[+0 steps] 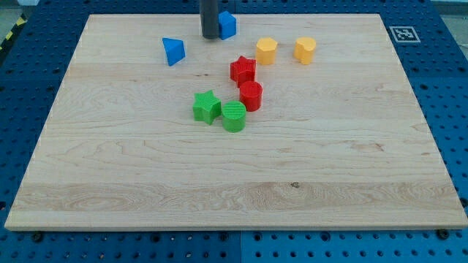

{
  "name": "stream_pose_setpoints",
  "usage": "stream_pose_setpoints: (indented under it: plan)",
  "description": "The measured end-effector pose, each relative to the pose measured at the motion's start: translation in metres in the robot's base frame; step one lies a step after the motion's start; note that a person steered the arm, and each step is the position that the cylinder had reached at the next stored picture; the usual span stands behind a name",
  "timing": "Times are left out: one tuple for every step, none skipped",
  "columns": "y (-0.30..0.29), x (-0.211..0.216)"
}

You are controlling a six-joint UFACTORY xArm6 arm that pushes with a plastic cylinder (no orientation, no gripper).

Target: Move your arm towards the blue triangle

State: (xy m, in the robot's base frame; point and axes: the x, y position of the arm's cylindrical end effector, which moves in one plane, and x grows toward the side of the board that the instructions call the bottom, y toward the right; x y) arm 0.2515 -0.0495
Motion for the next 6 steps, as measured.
stream_pose_setpoints:
  plan:
    - [-0.025,0.0]
    - [-0.096,0.0]
    - [-0.133,0.03]
    - [-0.112,0.075]
    - [-0.111,0.075]
    - [-0.073,0.069]
